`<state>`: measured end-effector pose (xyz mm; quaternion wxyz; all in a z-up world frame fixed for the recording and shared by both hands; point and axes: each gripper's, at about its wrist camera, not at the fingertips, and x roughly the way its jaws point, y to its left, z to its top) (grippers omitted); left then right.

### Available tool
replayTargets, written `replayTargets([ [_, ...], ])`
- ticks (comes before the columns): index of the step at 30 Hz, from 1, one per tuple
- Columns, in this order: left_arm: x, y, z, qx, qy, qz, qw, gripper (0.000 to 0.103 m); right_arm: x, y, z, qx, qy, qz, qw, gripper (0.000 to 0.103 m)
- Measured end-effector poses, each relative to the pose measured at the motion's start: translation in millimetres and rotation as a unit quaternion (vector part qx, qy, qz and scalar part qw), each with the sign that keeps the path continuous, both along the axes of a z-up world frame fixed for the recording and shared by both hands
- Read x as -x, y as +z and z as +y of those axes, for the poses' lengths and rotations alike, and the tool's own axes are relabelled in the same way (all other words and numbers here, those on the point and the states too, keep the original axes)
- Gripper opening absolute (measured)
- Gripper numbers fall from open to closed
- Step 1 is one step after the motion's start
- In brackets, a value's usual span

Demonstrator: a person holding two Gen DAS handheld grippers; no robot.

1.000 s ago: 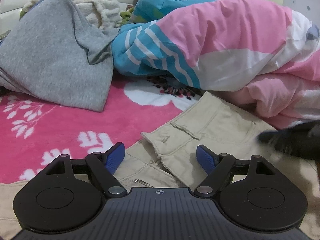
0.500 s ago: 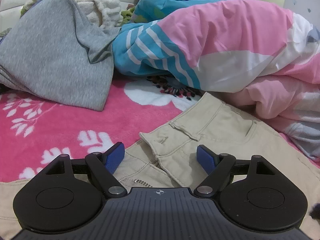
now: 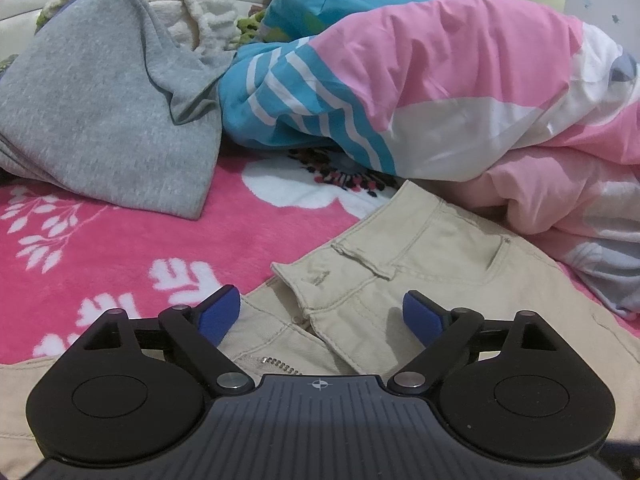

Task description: Fold clothes

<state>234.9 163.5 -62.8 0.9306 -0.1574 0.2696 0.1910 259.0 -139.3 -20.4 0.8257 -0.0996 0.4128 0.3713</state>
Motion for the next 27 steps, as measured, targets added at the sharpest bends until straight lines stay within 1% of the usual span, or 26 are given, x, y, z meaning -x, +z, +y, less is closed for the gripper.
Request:
replayTargets([
  [3, -0.1, -0.3, 0.0, 0.0, 0.0, 0.0, 1.0, 0.09, 7.0, 6.0, -18.2, 0.0, -0.025, 0.038, 0.999, 0.009],
  [4, 0.1, -0.5, -0.4, 0.0, 0.0, 0.0, 1.0, 0.09, 7.4, 5.5, -19.0, 0.001, -0.031, 0.042, 0.999, 0.009],
  [9, 1.3, -1.0, -0.1, 0.002, 0.002, -0.004, 1.0, 0.091, 4.5, -3.8, -8.3, 0.01, -0.051, 0.032, 0.998, 0.01],
  [11, 4.0, 1.8, -1.9, -0.007, 0.016, -0.012, 0.9998, 0.091, 3.4, -7.5, -4.0, 0.014, -0.06, 0.028, 0.998, 0.01],
  [12, 7.7, 5.1, -5.1, -0.023, 0.023, -0.026, 0.9991, 0.091, 2.8, -9.3, -1.8, 0.016, -0.064, 0.026, 0.998, 0.01],
  [14, 17.2, 13.1, -13.5, -0.063, 0.034, -0.063, 0.9955, 0.097, 1.6, -13.0, 2.5, 0.02, -0.072, 0.022, 0.997, 0.011],
  [15, 22.4, 17.1, -17.8, -0.074, 0.028, -0.084, 0.9934, 0.097, 1.1, -14.9, 4.6, 0.022, -0.076, 0.02, 0.997, 0.011],
  [17, 29.1, 21.6, -25.2, -0.065, -0.005, -0.115, 0.9912, 0.098, 14.0, -18.1, -6.2, 0.007, -0.083, 0.003, 0.997, 0.012],
  [19, 29.0, 21.1, -36.6, -0.045, -0.061, -0.119, 0.9901, 0.099, 27.3, -11.2, -20.1, 0.0, -0.097, 0.002, 0.995, 0.014],
  [21, 24.1, 15.4, -48.4, -0.022, -0.113, -0.099, 0.9885, 0.099, 38.4, -2.7, -34.7, -0.008, -0.114, 0.006, 0.993, 0.017],
  [23, 18.1, 8.1, -61.8, -0.006, -0.164, -0.073, 0.9837, 0.099, 50.5, 11.7, -56.8, -0.031, -0.146, 0.003, 0.989, 0.017],
  [24, 14.8, 3.9, -69.5, -0.009, -0.182, -0.058, 0.9815, 0.099, 56.8, 19.4, -69.2, -0.046, -0.165, -0.001, 0.985, 0.02],
  [25, 11.8, -0.9, -77.3, -0.022, -0.19, -0.041, 0.9807, 0.099, 63.1, 27.2, -82.1, -0.062, -0.184, -0.006, 0.981, 0.023],
  [26, 10.6, -5.3, -85.0, -0.042, -0.191, -0.027, 0.9803, 0.099, 70.4, 35.4, -96.7, -0.081, -0.209, -0.014, 0.975, 0.03],
  [27, 9.9, -7.8, -88.2, -0.052, -0.191, -0.02, 0.9799, 0.099, 78.6, 42.5, -113.1, -0.098, -0.236, -0.023, 0.967, 0.037],
])
